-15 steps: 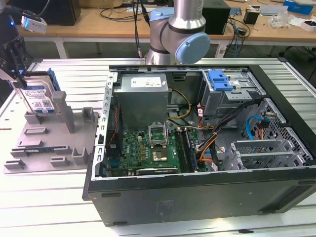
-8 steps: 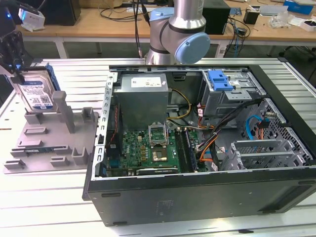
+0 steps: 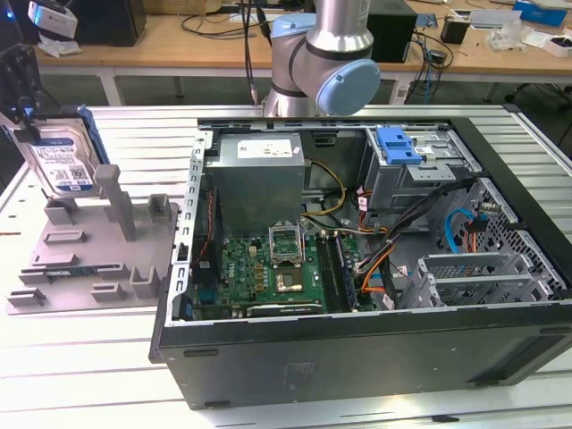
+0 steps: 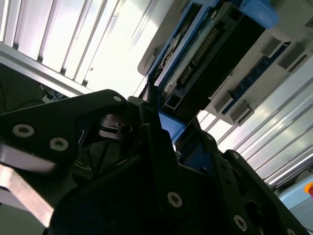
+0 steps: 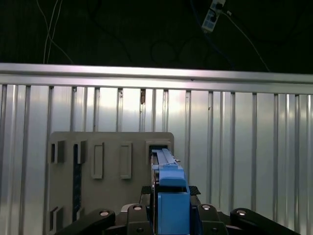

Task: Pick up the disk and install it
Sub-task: 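Pick up the disk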

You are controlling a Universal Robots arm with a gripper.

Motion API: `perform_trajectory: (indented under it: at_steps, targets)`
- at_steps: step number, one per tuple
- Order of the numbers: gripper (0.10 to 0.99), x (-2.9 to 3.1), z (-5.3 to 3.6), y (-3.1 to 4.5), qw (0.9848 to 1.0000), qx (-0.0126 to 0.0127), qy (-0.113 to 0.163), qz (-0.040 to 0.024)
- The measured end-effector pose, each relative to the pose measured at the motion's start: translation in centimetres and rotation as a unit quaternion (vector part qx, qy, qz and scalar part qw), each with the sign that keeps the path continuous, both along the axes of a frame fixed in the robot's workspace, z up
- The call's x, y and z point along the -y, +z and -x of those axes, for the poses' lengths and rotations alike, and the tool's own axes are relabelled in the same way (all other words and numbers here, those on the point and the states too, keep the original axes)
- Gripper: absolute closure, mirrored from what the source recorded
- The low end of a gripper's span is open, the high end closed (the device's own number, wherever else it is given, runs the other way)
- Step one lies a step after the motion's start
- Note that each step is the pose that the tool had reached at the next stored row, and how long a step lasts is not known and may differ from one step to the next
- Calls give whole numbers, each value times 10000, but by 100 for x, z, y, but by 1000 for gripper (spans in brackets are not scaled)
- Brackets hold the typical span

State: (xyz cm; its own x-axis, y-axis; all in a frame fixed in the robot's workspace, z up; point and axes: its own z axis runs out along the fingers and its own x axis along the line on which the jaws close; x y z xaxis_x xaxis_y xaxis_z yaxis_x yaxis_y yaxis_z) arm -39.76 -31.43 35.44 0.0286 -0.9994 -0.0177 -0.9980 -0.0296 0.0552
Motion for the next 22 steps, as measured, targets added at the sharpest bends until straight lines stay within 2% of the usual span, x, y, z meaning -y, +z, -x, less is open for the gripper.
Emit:
perform_trajectory:
  at_steps: [11, 17, 19, 22]
  targets:
    - [718, -8, 0, 363, 10000, 1, 0, 0]
    - [718, -8, -1, 600, 10000, 4, 0, 0]
    - [718, -8, -4, 735, 10000, 4, 0, 0]
    - [718, -8, -9, 855, 10000, 3, 0, 0]
